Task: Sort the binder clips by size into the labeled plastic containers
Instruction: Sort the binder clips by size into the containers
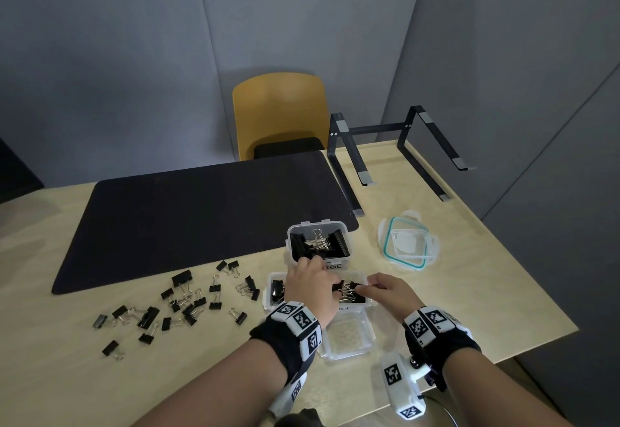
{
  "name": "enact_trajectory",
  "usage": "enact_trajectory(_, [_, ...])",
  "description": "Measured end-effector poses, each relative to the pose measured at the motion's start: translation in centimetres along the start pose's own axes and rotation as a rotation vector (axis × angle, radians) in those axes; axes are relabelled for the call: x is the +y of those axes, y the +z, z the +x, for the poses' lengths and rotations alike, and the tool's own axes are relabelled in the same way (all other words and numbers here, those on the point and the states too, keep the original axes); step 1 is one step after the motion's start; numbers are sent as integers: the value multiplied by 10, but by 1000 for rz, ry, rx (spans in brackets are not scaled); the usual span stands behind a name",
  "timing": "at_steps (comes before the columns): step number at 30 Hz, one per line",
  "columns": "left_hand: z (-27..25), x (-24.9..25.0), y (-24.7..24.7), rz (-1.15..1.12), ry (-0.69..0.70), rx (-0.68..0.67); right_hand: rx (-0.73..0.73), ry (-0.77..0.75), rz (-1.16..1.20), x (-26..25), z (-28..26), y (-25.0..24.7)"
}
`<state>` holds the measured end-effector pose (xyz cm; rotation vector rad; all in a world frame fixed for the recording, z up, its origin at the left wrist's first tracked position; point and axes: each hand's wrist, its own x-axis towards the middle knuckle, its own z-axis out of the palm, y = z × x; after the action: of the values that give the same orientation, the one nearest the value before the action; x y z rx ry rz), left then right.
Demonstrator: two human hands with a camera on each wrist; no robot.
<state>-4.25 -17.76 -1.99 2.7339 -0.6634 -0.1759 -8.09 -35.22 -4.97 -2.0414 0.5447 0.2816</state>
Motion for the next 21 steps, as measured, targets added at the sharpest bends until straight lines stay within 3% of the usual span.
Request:
enact_trajectory(10, [2, 0, 2, -72, -62, -8, 45, 42, -46, -6, -2, 4])
enact_trajectory(21, [-21, -17, -1, -147, 37, 18, -8, 27, -163, -17, -8, -1])
